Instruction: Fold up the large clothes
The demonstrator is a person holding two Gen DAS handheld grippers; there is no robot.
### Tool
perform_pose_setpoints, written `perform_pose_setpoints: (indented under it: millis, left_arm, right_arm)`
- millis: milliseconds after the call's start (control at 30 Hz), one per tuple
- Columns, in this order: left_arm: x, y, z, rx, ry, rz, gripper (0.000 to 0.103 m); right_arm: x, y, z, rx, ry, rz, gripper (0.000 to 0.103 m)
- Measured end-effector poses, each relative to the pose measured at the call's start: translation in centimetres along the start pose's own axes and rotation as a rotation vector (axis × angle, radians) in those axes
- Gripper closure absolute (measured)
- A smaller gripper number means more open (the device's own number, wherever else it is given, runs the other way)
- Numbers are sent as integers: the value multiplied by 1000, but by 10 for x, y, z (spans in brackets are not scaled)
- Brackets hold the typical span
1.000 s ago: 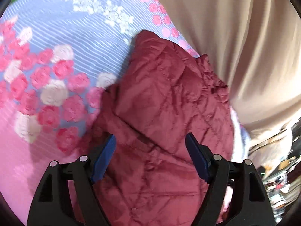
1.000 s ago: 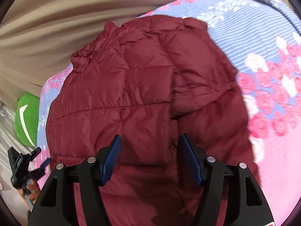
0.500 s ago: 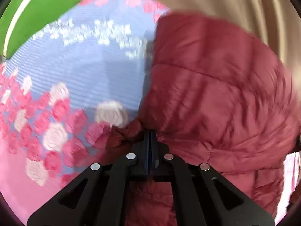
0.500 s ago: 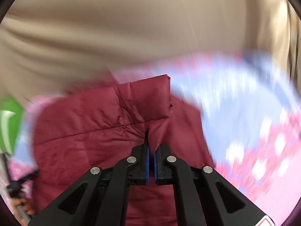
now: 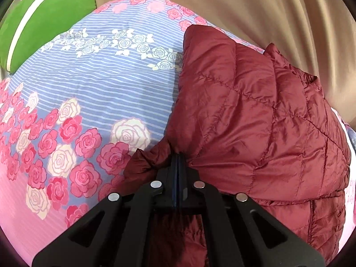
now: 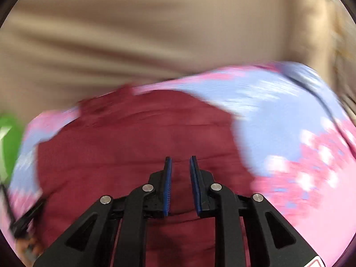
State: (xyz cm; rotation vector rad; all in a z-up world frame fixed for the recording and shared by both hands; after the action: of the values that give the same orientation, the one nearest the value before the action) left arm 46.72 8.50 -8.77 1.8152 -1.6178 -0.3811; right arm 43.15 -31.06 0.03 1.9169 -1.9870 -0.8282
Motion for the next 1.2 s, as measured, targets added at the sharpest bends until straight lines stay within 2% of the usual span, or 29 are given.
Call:
perform_pose_setpoints:
  millis: [67,133,200,267,300,400,533,567,600,633,667,733,800,833,933,1000,1067,1133,1200]
  left_arm:
    - [-4,1,1,0,14,12,103]
    - [-11,3,4,1,34,28,103]
    - [-15,4,5,1,51,40,103]
    - [-20,4,5,1,69,57,103]
    - [-23,4,6,0,78,66,103]
    - [-25,5,6,-1,92,79,103]
    - [-25,7,6,-2,80,72,103]
    - [-25,7,5,-2,76,67,103]
    - [-25,7,3,-2,72,62,103]
    - [-24,7,3,-2,66,54,103]
    - [-21,9,1,-6,45,32,103]
    - [-12,23,-8,22,-1,-2,103]
    - [2,47,-26,89,-11,46,103]
    - [9,55,-35,109,-6,63,98]
    - [37,54,-62,114,-26,100,69]
    - [48,35,-67,103,-66,59,68]
    - [48,2,-68,71,-112,-32,69]
    - [36,-23,-64,28,-111,-73,69]
    - [13,-42,-66,7,-69,-89,68]
  right_arm:
    - [-56,-2,11,-40,108,-142,84]
    - [-103,-16,31,-88,221,-222,85]
    - [-121,-33,49,-124,289,-221,88]
    - [-113,-59,55,-156,312,-154,92]
    - [-101,-66,55,-155,302,-128,95]
    - [-28,-65,43,-145,172,-59,99]
    - [105,-50,29,-145,-54,120,103]
    - [126,-44,28,-145,-98,149,102]
    - [144,-39,25,-140,-128,213,87]
    - [156,-33,20,-125,-144,251,87]
    - [158,-23,14,-100,-160,227,88]
    - [138,-14,-1,-70,-160,128,88]
    - [108,-12,-11,-57,-98,65,88]
    - [82,-16,-17,-57,-44,25,88]
    - [22,-34,-21,-70,62,-67,88]
    - [-7,-53,-18,-75,121,-80,88]
    - [-26,-71,-12,-100,154,-85,88]
    - [-25,-84,-12,-103,160,-76,92]
    - [-1,-93,-20,-94,123,-22,96]
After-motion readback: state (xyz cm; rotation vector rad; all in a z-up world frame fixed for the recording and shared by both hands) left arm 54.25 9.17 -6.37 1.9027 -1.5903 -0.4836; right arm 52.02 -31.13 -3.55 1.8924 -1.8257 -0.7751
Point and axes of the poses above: each gripper's, at about its wrist camera, not at the fingertips, and y roughly against the way its jaws point, x to its right, z to its underside, the point moved 7 cm from there along -y, roughly the way its jaws point, and after that the axes turned 6 degrees about x, right-handed, at the moved point
